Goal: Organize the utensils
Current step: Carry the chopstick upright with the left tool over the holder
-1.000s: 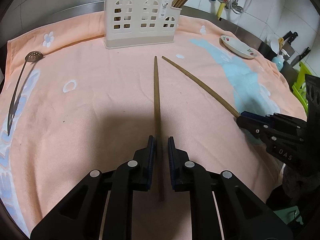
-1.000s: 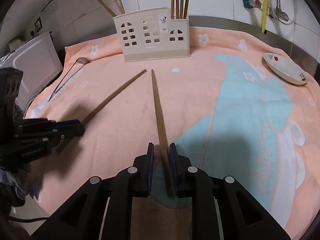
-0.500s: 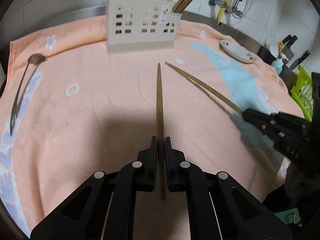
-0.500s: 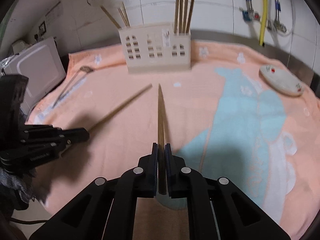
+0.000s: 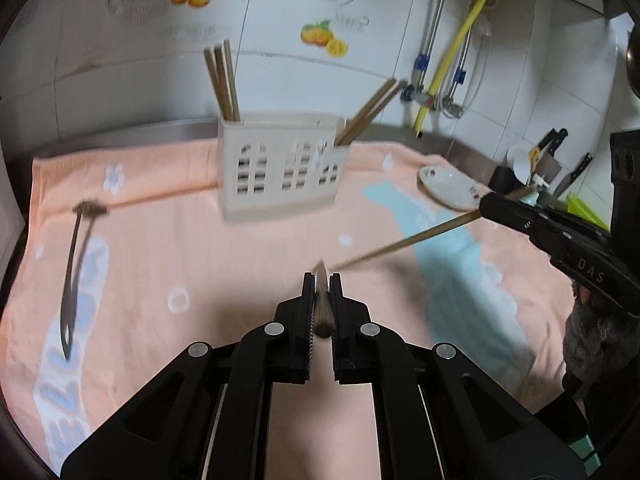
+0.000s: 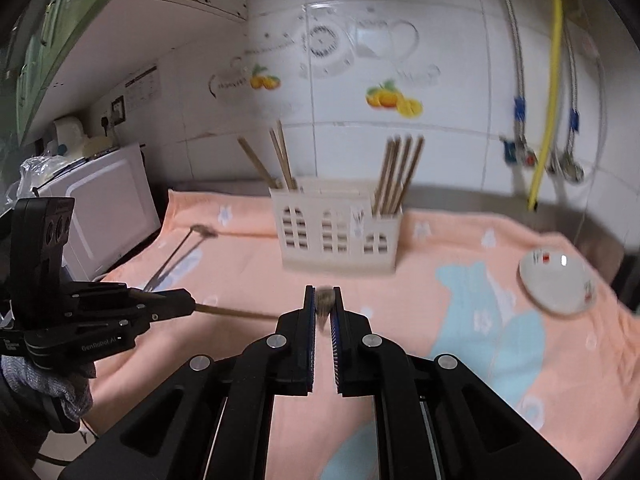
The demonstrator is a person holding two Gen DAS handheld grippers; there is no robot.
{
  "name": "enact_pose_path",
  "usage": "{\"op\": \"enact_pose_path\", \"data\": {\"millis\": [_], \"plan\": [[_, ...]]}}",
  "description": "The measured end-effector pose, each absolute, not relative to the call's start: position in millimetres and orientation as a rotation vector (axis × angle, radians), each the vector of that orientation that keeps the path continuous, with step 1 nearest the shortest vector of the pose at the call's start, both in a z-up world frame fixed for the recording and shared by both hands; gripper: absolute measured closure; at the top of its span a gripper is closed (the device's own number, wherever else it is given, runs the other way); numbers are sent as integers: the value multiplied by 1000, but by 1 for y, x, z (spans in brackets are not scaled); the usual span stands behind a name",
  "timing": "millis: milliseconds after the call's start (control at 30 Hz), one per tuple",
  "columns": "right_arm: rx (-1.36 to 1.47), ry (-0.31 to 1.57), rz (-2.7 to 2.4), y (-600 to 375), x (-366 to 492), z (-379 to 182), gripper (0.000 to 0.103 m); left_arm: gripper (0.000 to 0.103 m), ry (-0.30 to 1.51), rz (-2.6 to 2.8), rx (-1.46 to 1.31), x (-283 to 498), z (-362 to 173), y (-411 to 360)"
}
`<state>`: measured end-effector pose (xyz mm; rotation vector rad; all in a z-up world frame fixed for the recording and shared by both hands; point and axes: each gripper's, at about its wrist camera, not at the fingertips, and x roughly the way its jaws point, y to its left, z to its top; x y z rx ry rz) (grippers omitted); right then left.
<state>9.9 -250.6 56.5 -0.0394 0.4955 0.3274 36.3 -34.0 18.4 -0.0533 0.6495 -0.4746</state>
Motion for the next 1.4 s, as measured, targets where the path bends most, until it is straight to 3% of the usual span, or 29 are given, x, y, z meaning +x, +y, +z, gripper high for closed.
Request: {"op": "enact_pose_path", "data": {"millis": [467,933,1167,1400], "plan": [[-82,444,381,-247,77,136,96,97,592,-514,-23,93,87,-45],[-106,364,334,-254,124,191,96,97,362,-423,22,146,196,-51],[-105,350,323,-259,141,195,96,97,283,-347,43,167,208,-54],[-113,340,318,-255,156,196,96,97,301,-304,26,200,186,-54]]}}
